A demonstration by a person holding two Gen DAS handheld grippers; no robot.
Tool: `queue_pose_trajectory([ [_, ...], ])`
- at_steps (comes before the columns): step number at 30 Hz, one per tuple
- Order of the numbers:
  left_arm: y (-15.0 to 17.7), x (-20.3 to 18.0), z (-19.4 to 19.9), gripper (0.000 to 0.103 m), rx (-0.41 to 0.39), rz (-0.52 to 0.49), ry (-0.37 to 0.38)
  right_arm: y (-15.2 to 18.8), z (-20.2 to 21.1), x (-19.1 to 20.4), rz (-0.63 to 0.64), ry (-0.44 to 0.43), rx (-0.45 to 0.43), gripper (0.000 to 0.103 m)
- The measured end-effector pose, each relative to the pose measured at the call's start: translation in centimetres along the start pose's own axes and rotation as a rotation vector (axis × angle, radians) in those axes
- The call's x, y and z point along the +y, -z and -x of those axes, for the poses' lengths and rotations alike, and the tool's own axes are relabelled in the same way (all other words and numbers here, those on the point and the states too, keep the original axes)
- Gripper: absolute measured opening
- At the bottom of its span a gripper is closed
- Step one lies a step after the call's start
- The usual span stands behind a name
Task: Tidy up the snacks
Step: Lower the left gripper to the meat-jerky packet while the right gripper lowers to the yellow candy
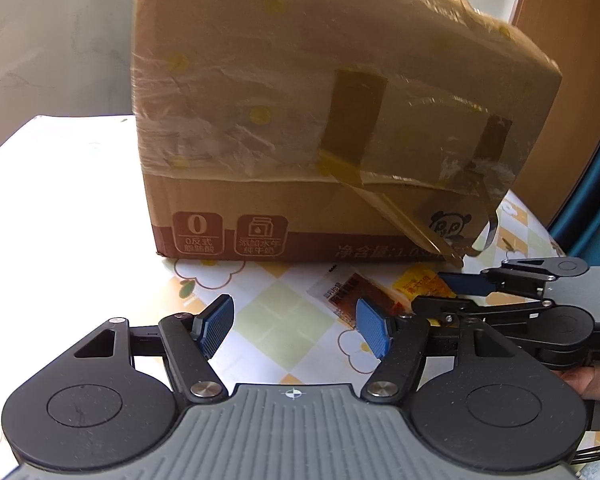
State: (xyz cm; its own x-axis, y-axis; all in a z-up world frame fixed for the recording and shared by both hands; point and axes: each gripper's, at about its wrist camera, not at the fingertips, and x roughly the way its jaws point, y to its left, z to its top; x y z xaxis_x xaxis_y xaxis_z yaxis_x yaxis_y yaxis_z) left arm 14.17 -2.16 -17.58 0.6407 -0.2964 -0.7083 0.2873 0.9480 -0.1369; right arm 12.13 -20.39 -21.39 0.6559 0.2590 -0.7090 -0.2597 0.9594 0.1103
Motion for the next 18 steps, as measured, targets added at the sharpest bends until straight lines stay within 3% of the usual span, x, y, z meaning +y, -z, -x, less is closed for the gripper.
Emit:
queue_pose_trajectory([
  [5, 0.1, -2.0, -2.0, 0.071, 0.044, 0.000, 0.012, 1.8, 1.3, -0.8, -0.090, 0.035, -0.060, 0.030],
  [9, -0.5, -3.1, -4.1, 0.071, 0.075, 0.042, -0.009, 2.6, 1.4, 0.0, -0.054, 0.077, -0.091, 0.030],
  [18, -1.1, -5.7, -6.8, 0.073, 0.082, -0.001, -0.070, 2.7, 1.8, -0.6, -0.084, 0.050, -0.107, 0.030],
])
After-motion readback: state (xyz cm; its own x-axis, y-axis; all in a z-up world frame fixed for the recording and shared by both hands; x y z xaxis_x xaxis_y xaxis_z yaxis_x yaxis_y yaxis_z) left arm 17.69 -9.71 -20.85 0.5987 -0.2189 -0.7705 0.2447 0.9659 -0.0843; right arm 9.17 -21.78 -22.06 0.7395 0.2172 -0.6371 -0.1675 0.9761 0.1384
